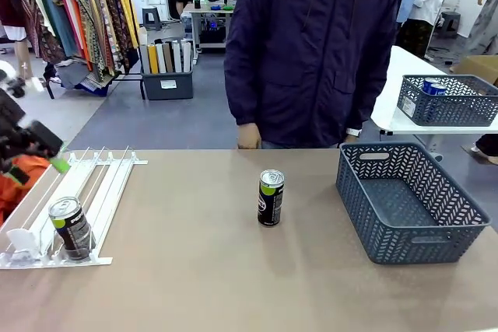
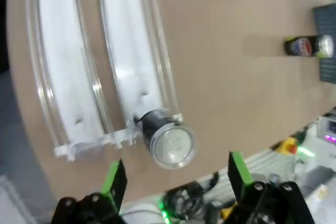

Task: Retrieve and store the cans from the dispenser.
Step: Pick up one can from the Automatic Can Dispenser and place it in the middle of the table.

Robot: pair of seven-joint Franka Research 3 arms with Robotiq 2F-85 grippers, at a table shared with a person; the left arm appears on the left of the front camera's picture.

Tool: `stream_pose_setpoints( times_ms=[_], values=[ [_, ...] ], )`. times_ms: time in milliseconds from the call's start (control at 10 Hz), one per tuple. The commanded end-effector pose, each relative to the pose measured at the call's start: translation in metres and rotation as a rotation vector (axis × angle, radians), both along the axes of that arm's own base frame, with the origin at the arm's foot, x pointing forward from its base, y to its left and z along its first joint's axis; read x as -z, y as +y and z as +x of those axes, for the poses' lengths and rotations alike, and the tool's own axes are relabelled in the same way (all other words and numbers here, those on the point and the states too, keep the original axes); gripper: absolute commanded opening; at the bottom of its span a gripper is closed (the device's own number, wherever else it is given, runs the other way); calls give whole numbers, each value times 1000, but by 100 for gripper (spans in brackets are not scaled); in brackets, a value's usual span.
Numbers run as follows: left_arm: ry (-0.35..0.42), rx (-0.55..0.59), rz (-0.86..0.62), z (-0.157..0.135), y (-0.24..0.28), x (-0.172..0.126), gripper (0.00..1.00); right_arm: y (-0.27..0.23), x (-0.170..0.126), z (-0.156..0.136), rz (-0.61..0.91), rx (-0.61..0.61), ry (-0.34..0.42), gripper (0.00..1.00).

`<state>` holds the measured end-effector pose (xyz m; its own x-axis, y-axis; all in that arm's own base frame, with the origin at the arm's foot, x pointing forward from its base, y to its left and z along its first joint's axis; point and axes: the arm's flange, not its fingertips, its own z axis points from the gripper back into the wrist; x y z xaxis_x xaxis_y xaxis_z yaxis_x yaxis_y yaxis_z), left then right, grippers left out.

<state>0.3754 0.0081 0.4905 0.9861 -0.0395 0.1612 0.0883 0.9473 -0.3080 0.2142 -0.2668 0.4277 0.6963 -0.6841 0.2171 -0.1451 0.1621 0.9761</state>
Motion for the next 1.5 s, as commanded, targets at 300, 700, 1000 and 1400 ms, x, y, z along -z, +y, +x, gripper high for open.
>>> stream_pose_setpoints(
  times_ms=[300, 700, 1000, 1400],
  values=[
    [25, -44, 119, -9, -21, 18, 100, 1, -4, 1, 11, 4, -3, 100],
    [53, 0, 155, 6, -41, 28, 100, 1, -4, 1, 11, 4, -3, 100],
    [138, 12, 180, 19, -48, 50, 100, 1, -4, 1, 11, 4, -3, 100],
    [202, 6, 249, 24, -51, 67, 100, 1, -4, 1, 11, 4, -3, 100]
  ],
)
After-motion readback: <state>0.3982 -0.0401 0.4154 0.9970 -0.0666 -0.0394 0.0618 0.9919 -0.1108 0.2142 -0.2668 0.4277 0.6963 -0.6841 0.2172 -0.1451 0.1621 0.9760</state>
